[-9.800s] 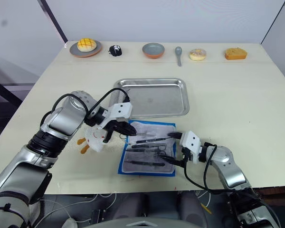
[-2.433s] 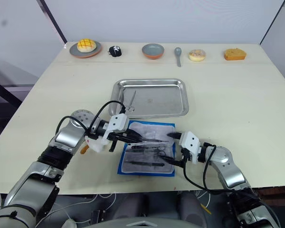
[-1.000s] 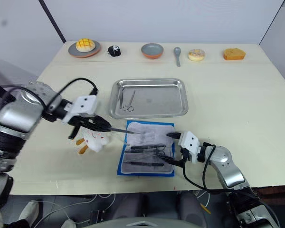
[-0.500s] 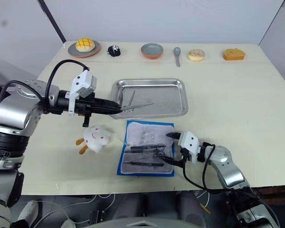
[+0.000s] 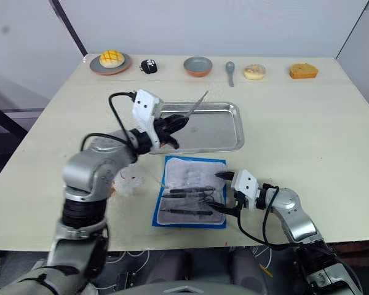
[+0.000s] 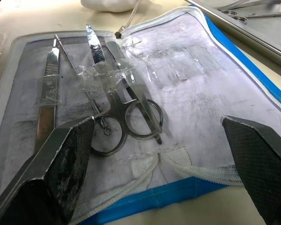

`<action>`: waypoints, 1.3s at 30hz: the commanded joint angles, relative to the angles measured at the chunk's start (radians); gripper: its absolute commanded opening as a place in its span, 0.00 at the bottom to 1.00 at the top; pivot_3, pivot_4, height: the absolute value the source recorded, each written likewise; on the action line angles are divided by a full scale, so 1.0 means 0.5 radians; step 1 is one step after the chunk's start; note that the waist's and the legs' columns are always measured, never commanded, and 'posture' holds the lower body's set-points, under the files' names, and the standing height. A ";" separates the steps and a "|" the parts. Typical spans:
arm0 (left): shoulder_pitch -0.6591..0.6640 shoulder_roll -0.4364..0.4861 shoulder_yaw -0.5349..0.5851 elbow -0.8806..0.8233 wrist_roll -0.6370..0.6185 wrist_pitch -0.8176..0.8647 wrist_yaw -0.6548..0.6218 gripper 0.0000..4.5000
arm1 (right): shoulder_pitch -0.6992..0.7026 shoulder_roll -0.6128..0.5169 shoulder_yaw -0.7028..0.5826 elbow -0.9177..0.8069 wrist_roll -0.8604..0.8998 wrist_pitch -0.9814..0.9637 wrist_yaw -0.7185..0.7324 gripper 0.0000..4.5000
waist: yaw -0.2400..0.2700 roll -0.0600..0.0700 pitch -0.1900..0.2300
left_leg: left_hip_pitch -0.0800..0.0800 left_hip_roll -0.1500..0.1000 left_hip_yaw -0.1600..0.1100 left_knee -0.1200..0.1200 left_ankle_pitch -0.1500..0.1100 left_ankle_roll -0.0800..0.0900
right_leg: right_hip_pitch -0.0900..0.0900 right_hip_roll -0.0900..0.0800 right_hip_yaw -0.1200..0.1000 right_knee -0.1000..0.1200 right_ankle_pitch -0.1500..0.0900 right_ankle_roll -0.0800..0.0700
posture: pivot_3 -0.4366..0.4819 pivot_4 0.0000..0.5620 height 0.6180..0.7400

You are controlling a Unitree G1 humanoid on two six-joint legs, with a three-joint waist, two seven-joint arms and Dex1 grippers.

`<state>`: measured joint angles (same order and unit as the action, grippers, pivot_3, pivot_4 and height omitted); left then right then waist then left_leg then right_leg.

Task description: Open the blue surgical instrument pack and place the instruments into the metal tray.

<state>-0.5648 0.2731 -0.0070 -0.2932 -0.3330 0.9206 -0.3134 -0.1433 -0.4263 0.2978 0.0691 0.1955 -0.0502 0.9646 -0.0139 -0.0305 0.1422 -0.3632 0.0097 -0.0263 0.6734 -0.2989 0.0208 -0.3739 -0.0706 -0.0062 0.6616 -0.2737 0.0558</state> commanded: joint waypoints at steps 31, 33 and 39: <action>-0.150 -0.338 0.070 0.662 0.447 0.083 0.634 0.00 | 0.107 -0.042 0.053 0.222 -0.143 0.083 -0.050 1.00 | 0.004 0.001 -0.001 | 0.001 -0.004 -0.002 -0.004 0.004 -0.008 | 0.000 -0.003 -0.002 -0.001 0.000 0.000 | 0.48 0.27 0.94; -0.152 -0.336 0.077 0.664 0.446 0.095 0.634 0.00 | 0.107 -0.043 0.053 0.220 -0.142 0.084 -0.049 1.00 | 0.004 0.001 -0.002 | 0.001 -0.004 -0.002 -0.004 0.004 -0.008 | 0.000 -0.003 -0.002 -0.001 0.000 0.000 | 0.48 0.27 0.94; -0.163 -0.343 0.100 0.688 0.429 0.101 0.608 0.00 | 0.107 -0.046 0.048 0.215 -0.139 0.086 -0.049 1.00 | 0.004 0.001 -0.002 | 0.001 -0.003 -0.002 -0.005 0.006 -0.012 | 0.000 -0.004 -0.002 -0.002 0.000 0.000 | 0.48 0.27 0.94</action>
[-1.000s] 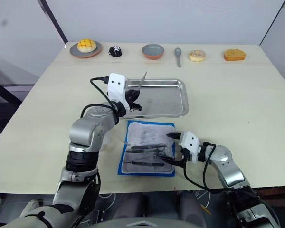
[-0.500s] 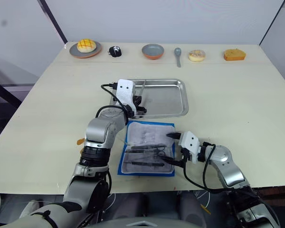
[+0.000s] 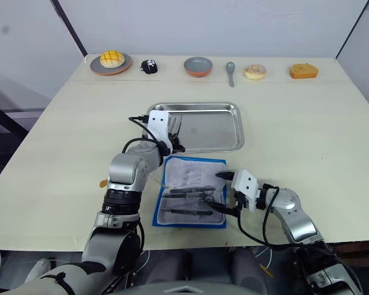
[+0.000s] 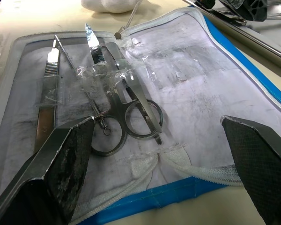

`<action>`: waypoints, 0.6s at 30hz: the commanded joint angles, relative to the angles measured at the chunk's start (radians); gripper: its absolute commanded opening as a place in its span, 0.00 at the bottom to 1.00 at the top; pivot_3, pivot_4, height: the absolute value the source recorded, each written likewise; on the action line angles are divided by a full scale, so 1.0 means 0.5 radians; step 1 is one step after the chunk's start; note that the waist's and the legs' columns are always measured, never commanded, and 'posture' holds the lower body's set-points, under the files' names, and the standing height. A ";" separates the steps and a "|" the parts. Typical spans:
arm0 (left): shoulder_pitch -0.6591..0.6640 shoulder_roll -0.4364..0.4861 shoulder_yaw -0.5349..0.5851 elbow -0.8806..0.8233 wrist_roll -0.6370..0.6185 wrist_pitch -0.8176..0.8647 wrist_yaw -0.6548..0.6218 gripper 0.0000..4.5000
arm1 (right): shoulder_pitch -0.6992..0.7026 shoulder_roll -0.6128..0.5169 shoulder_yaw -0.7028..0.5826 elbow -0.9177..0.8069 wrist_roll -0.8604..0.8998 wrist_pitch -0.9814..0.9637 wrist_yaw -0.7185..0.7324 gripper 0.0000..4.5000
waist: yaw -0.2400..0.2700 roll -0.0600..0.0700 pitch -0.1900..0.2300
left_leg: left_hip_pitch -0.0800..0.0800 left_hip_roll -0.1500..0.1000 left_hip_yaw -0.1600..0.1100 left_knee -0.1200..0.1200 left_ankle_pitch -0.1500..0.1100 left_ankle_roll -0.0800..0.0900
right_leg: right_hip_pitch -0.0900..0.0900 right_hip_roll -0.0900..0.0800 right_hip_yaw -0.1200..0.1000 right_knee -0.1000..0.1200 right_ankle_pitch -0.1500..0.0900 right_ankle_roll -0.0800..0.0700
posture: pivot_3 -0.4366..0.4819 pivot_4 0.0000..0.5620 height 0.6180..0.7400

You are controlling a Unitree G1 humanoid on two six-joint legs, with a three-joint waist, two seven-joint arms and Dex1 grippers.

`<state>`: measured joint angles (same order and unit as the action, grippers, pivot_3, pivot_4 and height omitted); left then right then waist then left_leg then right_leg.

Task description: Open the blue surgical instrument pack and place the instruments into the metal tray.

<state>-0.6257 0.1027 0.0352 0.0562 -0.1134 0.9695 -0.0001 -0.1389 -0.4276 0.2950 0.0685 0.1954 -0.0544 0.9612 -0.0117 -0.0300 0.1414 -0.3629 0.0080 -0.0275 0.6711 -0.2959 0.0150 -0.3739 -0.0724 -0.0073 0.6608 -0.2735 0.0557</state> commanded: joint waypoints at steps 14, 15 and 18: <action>-0.056 -0.012 0.049 -0.008 -0.018 0.019 -0.031 0.22 | 0.091 -0.034 0.053 0.221 -0.139 0.098 -0.050 1.00 | 0.000 0.000 0.000 | 0.000 0.000 -0.001 -0.001 0.000 0.000 | 0.000 -0.001 0.000 -0.001 0.000 0.000 | 0.48 0.27 0.94; -0.058 -0.013 0.047 -0.006 -0.011 0.018 -0.024 0.30 | 0.091 -0.034 0.054 0.221 -0.140 0.098 -0.050 1.00 | 0.000 0.000 0.000 | 0.000 0.000 -0.001 -0.001 0.000 0.000 | 0.000 -0.001 0.000 -0.001 0.000 0.000 | 0.48 0.27 0.94; -0.061 -0.008 0.042 -0.001 0.004 0.001 -0.013 0.39 | 0.091 -0.031 0.055 0.222 -0.140 0.099 -0.052 1.00 | 0.000 0.000 0.000 | 0.000 0.001 -0.001 -0.001 0.000 0.000 | 0.000 -0.001 0.000 -0.001 0.000 0.000 | 0.48 0.27 0.94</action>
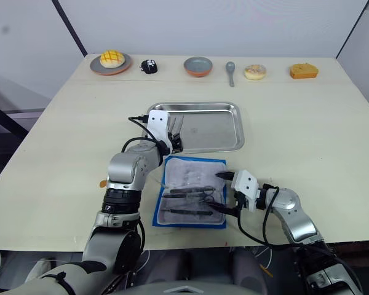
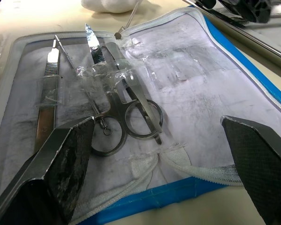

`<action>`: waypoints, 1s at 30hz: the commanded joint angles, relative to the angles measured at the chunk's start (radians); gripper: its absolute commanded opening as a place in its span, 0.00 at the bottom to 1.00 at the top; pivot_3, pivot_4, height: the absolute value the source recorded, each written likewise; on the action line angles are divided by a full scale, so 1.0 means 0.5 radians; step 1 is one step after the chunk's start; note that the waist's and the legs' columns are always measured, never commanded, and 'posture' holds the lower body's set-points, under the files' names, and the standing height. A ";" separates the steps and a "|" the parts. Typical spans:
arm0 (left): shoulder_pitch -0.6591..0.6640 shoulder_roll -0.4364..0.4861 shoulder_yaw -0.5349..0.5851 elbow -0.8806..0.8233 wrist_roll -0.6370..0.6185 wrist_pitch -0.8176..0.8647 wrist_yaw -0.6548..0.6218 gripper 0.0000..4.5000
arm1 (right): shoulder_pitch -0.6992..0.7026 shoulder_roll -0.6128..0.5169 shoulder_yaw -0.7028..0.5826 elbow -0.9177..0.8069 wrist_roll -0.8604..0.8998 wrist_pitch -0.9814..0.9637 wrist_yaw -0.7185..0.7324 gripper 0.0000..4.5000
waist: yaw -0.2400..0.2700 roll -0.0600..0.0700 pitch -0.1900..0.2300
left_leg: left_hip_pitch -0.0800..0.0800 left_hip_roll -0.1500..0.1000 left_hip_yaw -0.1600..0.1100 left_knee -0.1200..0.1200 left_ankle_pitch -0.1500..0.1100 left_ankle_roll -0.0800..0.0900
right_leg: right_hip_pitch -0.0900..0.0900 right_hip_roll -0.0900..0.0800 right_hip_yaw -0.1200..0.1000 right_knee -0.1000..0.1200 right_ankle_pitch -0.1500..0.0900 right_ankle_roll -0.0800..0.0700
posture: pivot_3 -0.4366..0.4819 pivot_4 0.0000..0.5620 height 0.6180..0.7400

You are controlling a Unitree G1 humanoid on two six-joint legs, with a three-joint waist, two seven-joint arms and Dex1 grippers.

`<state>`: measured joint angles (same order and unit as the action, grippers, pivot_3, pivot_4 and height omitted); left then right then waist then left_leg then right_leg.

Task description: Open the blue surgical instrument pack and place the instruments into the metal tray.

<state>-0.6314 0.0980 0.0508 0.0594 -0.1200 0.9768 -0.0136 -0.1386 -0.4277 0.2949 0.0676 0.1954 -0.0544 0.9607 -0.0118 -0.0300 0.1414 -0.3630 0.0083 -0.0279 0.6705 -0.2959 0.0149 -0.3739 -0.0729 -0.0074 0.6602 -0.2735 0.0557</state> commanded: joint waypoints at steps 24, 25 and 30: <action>0.076 0.608 -0.159 -0.283 -0.234 -0.732 -1.170 0.39 | 0.103 -0.027 0.061 0.227 -0.137 0.096 -0.057 1.00 | -0.005 0.001 0.001 | -0.001 0.002 -0.002 -0.004 0.005 -0.008 | 0.000 0.000 0.005 -0.004 0.002 -0.004 | 0.48 0.27 0.94; 0.090 0.650 -0.159 -0.282 -0.257 -0.769 -1.246 0.39 | 0.104 -0.028 0.062 0.228 -0.138 0.095 -0.057 1.00 | -0.001 0.001 0.001 | -0.001 0.002 -0.002 -0.004 0.005 -0.009 | 0.000 -0.001 0.005 -0.004 0.002 -0.004 | 0.48 0.27 0.94; 0.160 0.926 -0.071 -0.216 -0.463 -0.943 -1.795 0.39 | 0.111 -0.039 0.058 0.221 -0.134 0.098 -0.047 1.00 | -0.004 0.003 0.002 | -0.001 0.004 -0.003 -0.004 0.000 0.000 | -0.001 -0.009 0.003 -0.006 0.003 -0.006 | 0.48 0.27 0.94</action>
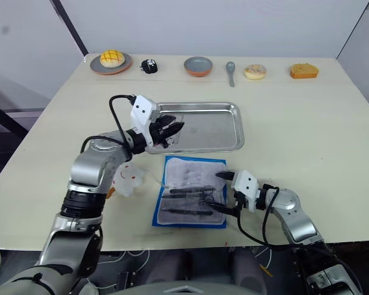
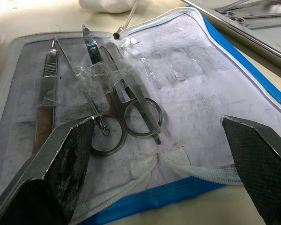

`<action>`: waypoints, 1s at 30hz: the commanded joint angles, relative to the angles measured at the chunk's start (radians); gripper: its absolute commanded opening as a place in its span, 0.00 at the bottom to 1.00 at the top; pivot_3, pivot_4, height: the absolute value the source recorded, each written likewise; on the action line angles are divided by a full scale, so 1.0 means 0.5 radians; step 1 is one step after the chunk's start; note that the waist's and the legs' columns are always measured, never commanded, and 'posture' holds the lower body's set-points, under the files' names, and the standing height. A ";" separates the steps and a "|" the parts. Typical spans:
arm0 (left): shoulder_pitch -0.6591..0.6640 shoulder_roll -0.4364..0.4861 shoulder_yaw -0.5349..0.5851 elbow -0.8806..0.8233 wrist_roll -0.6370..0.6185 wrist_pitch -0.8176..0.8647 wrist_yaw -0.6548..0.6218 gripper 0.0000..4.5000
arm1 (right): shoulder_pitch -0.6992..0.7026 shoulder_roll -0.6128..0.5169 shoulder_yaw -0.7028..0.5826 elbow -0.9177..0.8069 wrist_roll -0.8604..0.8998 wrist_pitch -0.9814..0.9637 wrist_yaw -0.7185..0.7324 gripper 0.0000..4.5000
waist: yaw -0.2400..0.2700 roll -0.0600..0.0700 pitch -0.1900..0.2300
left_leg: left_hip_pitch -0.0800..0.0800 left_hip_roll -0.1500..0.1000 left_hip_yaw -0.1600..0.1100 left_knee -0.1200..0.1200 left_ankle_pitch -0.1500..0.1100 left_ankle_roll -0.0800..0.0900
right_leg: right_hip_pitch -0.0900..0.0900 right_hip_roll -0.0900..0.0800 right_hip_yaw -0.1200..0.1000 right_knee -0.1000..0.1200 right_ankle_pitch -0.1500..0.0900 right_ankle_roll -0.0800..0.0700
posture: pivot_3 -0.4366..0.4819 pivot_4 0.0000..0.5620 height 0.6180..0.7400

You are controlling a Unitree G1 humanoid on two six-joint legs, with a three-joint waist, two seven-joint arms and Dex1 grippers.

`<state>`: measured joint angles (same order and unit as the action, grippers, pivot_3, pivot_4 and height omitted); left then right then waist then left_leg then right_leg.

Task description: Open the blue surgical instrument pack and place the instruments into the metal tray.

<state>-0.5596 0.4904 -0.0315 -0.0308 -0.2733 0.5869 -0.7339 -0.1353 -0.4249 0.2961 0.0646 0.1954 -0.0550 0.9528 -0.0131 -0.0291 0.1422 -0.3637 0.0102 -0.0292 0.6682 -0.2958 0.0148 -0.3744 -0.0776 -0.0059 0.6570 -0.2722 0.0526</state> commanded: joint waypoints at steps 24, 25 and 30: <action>-0.040 1.374 -0.352 0.452 -0.923 -1.120 -1.761 0.79 | 0.086 -0.083 0.045 0.238 -0.130 0.088 0.016 1.00 | 0.003 0.011 0.014 | -0.002 0.002 0.000 -0.002 -0.001 0.003 | -0.004 0.012 -0.007 0.000 -0.001 -0.001 | 0.48 0.27 0.94; -0.047 1.398 -0.391 0.465 -0.939 -1.158 -1.761 0.87 | 0.087 -0.084 0.044 0.237 -0.129 0.089 0.017 1.00 | 0.003 0.011 0.014 | -0.002 0.002 0.000 -0.002 -0.001 0.003 | -0.004 0.012 -0.008 0.000 -0.001 -0.001 | 0.48 0.27 0.94; -0.078 1.358 -0.508 0.515 -0.943 -1.292 -1.761 0.97 | 0.102 -0.086 0.044 0.213 -0.130 0.103 0.012 1.00 | 0.005 0.011 0.014 | -0.002 0.001 0.001 -0.002 -0.001 0.003 | -0.004 0.014 -0.008 0.000 -0.001 -0.001 | 0.48 0.27 0.94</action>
<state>-0.5812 1.1796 -0.2840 0.2243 -0.7363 -0.0137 -1.5635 -0.1362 -0.4326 0.2943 0.0638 0.1959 -0.0558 0.9673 -0.0105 -0.0237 0.1493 -0.3648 0.0106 -0.0285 0.6674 -0.2963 0.0165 -0.3763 -0.0704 -0.0095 0.6569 -0.2727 0.0524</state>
